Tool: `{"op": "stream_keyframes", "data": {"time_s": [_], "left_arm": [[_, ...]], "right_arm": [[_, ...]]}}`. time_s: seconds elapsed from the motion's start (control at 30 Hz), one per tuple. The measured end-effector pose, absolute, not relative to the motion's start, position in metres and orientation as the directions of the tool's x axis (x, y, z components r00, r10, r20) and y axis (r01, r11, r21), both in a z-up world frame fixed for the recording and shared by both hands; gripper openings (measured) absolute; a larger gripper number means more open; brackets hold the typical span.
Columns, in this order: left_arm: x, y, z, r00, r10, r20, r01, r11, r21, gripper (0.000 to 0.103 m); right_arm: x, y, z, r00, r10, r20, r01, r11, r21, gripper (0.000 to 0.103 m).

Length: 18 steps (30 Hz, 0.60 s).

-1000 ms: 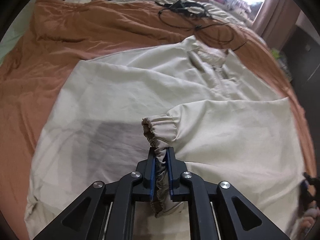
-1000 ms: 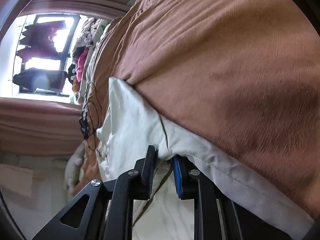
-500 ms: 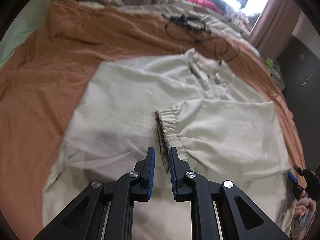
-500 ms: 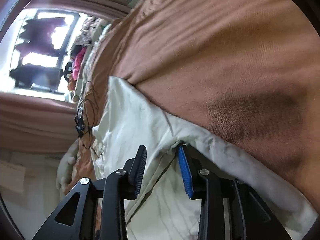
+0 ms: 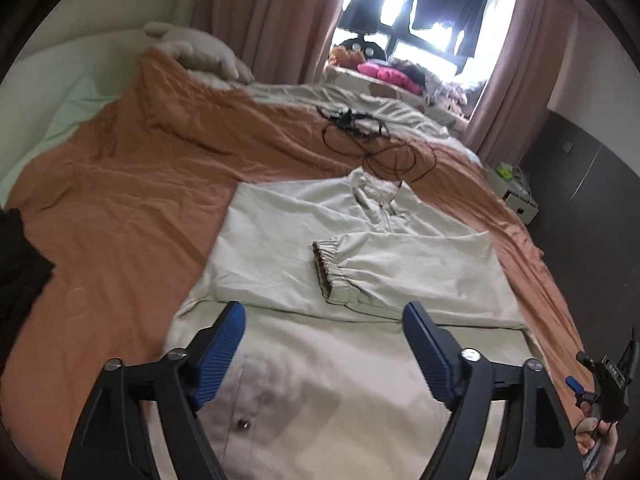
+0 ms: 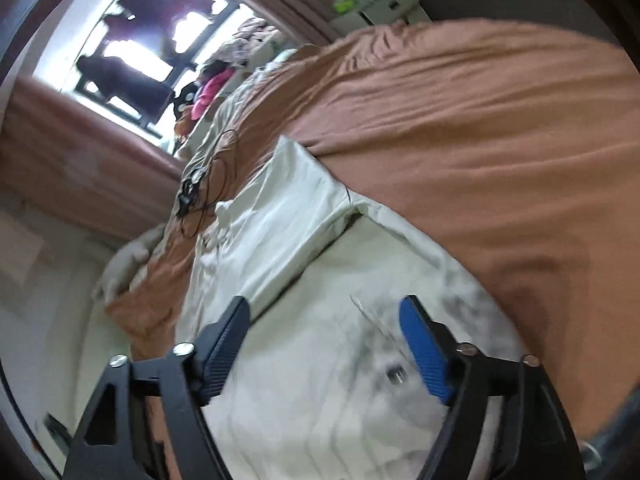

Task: Fold large clothes

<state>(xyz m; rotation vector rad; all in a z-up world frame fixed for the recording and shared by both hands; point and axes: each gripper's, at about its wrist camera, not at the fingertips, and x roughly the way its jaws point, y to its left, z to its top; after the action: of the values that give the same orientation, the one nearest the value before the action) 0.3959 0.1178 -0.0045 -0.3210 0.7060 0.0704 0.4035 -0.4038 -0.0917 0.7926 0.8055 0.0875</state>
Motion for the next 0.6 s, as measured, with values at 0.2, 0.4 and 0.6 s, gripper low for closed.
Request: {"op": "stream_keyframes", "data": {"time_s": [0.2,0.4,0.6], "left_arm": [[0.321,0.12,0.022,0.816,-0.022,-0.577,-0.18,0.94,-0.291,0.101],[0.256,0.128,0.029,0.856,-0.026,-0.516,-0.181,0.921,-0.346,0.103],[0.2,0.131,0.024,0.883,0.003,-0.469,-0.195,0.911,-0.363,0.103]], "right_arm": [[0.343,-0.417,-0.06,0.732,0.345,-0.588,0.156,0.755,0.637,0.098],[0.291,-0.431,-0.039,0.754,0.328,-0.569,0.111,0.79,0.603,0.103],[0.246,-0.434,-0.025,0.801,0.306,-0.514,0.035,0.833,0.552,0.103]]}}
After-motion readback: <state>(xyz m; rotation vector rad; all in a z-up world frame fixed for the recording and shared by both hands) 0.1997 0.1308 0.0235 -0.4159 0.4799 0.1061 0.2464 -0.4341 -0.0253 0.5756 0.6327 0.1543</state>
